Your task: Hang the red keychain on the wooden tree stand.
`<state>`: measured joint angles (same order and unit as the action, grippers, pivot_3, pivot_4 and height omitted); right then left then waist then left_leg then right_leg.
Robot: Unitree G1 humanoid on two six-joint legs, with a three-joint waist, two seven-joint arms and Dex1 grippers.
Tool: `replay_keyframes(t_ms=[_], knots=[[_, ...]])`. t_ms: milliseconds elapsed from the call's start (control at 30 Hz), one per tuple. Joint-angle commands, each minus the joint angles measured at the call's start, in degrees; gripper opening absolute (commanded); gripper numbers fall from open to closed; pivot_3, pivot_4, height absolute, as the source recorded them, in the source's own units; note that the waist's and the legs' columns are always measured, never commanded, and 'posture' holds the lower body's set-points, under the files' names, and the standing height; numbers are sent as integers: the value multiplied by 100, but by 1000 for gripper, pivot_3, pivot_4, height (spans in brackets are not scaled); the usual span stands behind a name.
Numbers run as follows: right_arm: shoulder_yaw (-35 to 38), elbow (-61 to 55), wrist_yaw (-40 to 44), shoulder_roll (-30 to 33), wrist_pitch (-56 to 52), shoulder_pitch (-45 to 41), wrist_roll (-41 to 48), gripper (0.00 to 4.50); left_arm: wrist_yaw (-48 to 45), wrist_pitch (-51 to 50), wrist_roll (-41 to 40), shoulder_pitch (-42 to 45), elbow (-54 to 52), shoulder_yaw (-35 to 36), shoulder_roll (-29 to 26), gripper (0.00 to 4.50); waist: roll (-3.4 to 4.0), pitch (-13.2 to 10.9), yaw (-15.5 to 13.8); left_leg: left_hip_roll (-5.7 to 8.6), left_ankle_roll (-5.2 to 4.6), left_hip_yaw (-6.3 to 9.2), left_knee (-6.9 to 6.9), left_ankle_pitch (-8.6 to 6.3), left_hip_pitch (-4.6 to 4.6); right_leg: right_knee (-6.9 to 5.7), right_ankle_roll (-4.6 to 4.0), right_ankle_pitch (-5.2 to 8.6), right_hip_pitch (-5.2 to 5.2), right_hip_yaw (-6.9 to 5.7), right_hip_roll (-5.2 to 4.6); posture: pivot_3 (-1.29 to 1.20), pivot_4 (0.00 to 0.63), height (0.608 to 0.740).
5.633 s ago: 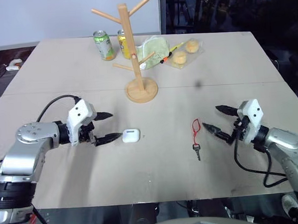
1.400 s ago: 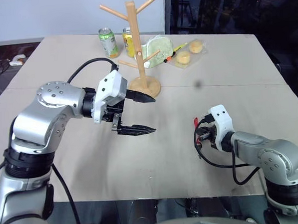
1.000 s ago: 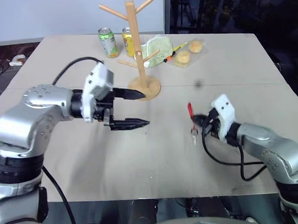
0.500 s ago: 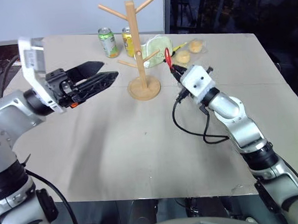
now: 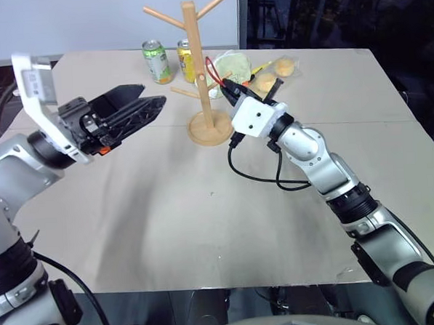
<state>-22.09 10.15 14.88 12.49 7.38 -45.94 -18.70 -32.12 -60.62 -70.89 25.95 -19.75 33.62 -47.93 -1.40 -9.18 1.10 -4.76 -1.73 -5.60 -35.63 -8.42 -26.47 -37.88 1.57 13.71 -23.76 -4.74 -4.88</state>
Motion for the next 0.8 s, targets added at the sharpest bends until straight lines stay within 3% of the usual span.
replay_keyframes(t_ms=[33, 800], knots=[[63, 131, 97, -88, 34, -292, -41, 30, -8, 190, -90, 41, -111, 32, -116, 4500, 0, 0, 1, 0, 1, -1, 1, 0, 0, 1, 0, 0, -1, 0, 0, 0, 150, 740], [146, 646, 532, -360, -496, -656, -89, 30, 14, 413, -84, 110, -39, -216, -239, 4500, 1, -1, 2, 0, 29, 0, 4, -12, 0, 1, -1, 0, -1, -1, 0, 0, 150, 740]])
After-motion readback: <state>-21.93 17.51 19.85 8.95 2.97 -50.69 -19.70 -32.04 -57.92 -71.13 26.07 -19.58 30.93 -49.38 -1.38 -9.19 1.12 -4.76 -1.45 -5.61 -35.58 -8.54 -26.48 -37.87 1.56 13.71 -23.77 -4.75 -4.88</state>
